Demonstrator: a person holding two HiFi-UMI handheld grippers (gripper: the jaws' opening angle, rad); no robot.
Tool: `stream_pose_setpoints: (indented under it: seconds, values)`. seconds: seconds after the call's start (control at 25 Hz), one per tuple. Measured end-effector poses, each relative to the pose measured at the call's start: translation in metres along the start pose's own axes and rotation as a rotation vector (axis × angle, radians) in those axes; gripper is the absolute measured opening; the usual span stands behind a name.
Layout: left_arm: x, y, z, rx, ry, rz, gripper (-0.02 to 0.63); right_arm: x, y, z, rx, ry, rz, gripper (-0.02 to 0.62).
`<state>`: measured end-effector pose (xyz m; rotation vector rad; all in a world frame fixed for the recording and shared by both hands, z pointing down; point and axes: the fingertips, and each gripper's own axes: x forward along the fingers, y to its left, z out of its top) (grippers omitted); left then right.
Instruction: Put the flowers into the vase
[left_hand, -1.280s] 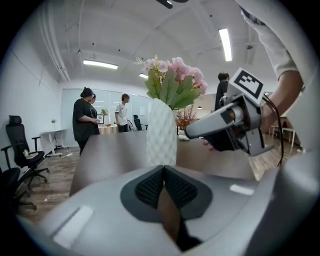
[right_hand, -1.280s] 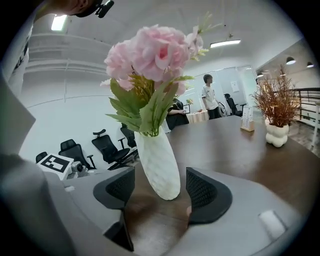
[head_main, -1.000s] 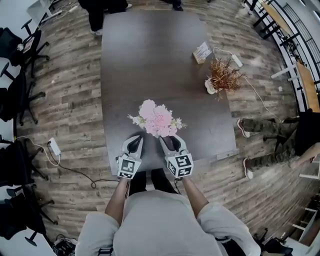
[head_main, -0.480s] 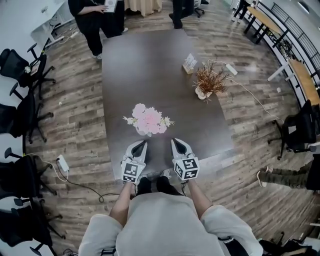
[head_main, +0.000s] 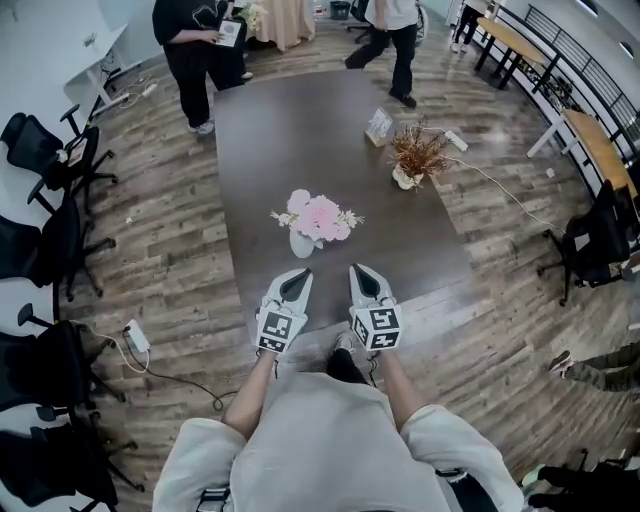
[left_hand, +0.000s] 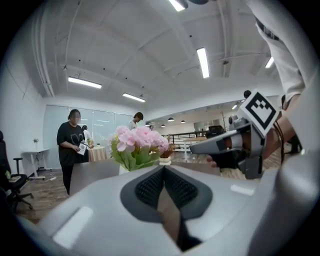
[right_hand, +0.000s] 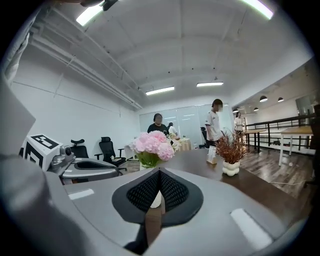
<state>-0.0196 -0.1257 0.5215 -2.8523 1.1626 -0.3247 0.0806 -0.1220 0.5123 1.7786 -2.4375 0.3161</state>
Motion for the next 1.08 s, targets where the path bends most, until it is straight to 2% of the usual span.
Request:
stream_pose_setpoints:
  seconds: [0.16, 0.48, 0.84, 1.08]
  values:
    - [-0.036, -0.01, 0.008, 0.003, -0.023, -0.034, 0.011, -0.024, 0.035, -0.002, -0.003, -0.005, -0.031, -0.005]
    - [-0.097, -0.032, 0.011, 0.003, -0.043, -0.043, 0.011, -0.07, 0.087, -0.01, -0.026, -0.006, -0.037, -0.005]
    - [-0.134, -0.067, 0.014, 0.011, -0.03, -0.033, 0.011, -0.119, 0.1, -0.014, -0.033, -0.015, -0.042, -0.005]
    - [-0.14, -0.092, 0.032, 0.024, -0.045, -0.005, 0.011, -0.146, 0.092, -0.003, -0.064, -0.041, -0.018, -0.005]
